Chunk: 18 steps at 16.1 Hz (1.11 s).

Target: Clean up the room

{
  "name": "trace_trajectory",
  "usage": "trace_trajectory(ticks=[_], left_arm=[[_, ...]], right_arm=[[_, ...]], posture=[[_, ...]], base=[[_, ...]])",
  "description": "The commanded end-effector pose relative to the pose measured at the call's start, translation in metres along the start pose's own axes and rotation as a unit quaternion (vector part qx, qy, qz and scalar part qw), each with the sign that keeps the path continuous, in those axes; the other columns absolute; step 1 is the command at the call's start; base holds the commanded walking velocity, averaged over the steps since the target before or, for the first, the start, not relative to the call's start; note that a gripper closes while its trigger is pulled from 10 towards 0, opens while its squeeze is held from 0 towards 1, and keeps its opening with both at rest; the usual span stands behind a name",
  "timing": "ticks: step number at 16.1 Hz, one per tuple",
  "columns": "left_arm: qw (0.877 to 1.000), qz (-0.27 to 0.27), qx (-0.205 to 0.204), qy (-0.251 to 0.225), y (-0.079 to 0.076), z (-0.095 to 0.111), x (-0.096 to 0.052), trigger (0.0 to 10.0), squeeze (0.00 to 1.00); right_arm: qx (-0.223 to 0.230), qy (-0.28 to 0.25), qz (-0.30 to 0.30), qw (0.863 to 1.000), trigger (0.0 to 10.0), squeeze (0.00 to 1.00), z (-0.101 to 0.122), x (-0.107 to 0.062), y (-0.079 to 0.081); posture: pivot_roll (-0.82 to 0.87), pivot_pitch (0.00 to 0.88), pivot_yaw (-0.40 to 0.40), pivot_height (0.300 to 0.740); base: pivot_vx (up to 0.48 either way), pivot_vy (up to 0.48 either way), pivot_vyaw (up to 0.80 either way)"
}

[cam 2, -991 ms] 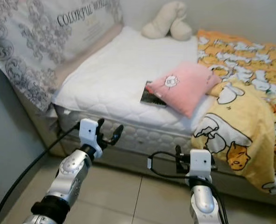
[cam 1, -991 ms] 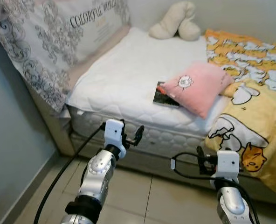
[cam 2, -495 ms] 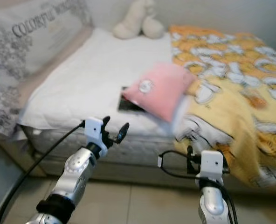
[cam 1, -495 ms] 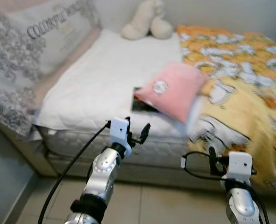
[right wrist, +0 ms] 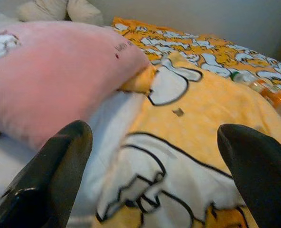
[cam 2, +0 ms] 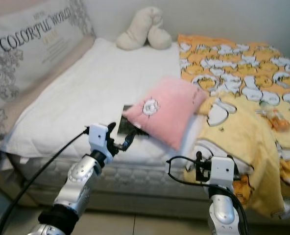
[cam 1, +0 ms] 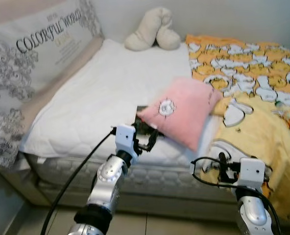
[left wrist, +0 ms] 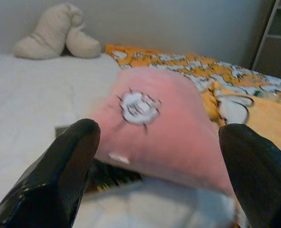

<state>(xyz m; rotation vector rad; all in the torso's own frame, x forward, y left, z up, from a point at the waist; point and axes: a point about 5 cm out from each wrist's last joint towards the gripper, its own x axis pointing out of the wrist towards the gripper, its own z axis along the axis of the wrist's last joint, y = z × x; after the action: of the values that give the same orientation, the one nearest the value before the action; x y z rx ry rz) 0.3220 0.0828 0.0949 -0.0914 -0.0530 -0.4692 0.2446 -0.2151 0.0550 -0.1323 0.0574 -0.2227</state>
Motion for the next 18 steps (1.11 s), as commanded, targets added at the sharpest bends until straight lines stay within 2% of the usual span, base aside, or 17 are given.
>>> trace_trajectory(ticks=[1,8,9,12,14,16,17,18], left_arm=[[1.0,0.011,0.008,-0.01,0.01,0.005,-0.002,10.0,0.0],[1.0,-0.001,0.017,-0.016,0.007,0.009,0.003,10.0,0.0],[0.999,0.003,0.025,-0.021,0.009,0.012,0.004,10.0,0.0],[0.998,-0.011,0.032,-0.057,0.014,0.04,0.019,10.0,0.0],[0.996,-0.044,0.046,-0.06,0.014,0.055,0.029,10.0,0.0],[0.997,-0.063,0.049,-0.009,0.014,0.056,0.04,10.0,0.0],[0.993,-0.092,0.057,0.046,0.012,0.052,0.045,10.0,0.0],[0.983,-0.115,0.027,0.144,0.018,0.041,0.049,10.0,0.0]], right_arm=[[0.003,-0.006,0.007,1.0,10.0,0.0,0.004,0.001,0.007],[-0.002,-0.003,-0.001,1.0,10.0,0.0,0.003,0.002,0.005],[-0.003,-0.008,-0.004,1.0,10.0,0.0,0.006,0.003,0.001],[0.015,-0.058,-0.026,0.998,10.0,0.0,0.039,0.012,-0.017],[0.054,-0.06,-0.056,0.995,10.0,0.0,0.051,0.025,-0.033],[0.109,-0.022,-0.05,0.993,10.0,0.0,0.047,0.035,-0.037],[0.165,0.02,-0.018,0.986,10.0,0.0,0.041,0.038,-0.033],[0.208,0.057,0.038,0.976,10.0,0.0,0.036,0.037,-0.023]], posture=[[0.03,0.0,0.017,0.731],[0.02,0.0,0.027,0.731],[0.02,0.0,0.026,0.731],[0.01,0.0,0.027,0.731],[0.0,0.0,0.034,0.731],[-0.01,0.0,0.045,0.731],[-0.01,0.0,0.046,0.731],[-0.01,0.0,0.048,0.731]], base=[[0.48,0.0,0.0],[0.48,0.0,-0.11],[0.48,0.0,0.0],[0.48,0.0,0.0],[0.48,0.0,0.0],[0.24,0.0,0.0],[0.0,0.0,0.0],[0.0,0.0,0.0]])
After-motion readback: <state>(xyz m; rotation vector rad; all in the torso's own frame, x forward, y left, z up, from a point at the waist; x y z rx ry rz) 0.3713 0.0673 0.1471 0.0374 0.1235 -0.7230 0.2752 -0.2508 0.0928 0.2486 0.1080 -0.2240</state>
